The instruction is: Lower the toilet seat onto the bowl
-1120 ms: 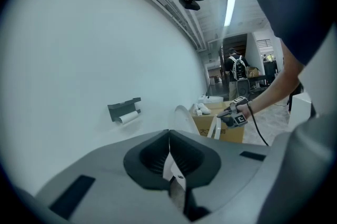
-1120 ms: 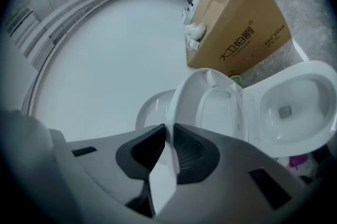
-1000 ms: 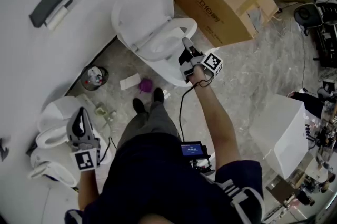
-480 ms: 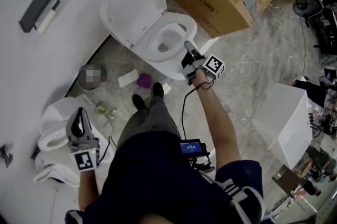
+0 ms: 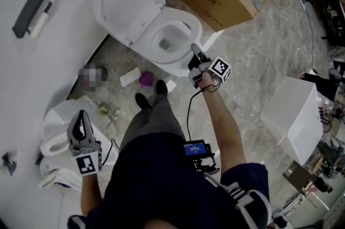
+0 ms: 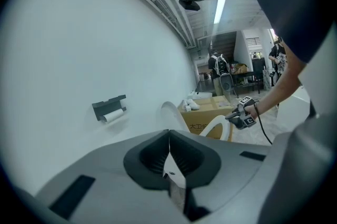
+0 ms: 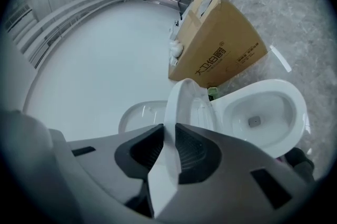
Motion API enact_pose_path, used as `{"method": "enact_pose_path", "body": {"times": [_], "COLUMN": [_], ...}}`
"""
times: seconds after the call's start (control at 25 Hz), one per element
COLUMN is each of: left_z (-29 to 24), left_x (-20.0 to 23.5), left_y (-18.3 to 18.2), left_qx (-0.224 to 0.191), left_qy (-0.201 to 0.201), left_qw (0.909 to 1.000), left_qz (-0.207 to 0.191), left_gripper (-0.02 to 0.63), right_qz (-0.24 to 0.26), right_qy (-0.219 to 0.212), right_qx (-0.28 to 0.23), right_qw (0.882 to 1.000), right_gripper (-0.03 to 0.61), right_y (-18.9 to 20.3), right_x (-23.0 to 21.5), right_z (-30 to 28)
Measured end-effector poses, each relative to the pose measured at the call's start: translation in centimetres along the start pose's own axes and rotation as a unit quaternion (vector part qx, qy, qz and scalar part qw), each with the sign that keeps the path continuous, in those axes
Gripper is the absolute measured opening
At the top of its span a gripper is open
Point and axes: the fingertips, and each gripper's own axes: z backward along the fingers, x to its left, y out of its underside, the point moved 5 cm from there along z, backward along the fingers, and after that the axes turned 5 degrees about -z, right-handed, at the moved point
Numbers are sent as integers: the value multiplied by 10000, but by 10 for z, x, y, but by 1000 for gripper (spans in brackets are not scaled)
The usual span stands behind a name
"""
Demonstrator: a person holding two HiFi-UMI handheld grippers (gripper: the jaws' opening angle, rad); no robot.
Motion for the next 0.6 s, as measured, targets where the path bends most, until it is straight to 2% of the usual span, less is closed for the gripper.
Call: {"method": "enact_pose_path", "body": {"times": [0.6], "left_z": [-10], "left_x": [-17], "left_y": [2], "left_qx": [115], "left_qy": [251], "left_qw": [9995], "left_qz": [-162], "left_gripper": [26], "right_qz": [-160], "right_qy": [561], "right_qx": [-294], "right_qw": [9979], "right_gripper": [87], "right_y": [-16], "right_x": [-69], "right_z": [40]}}
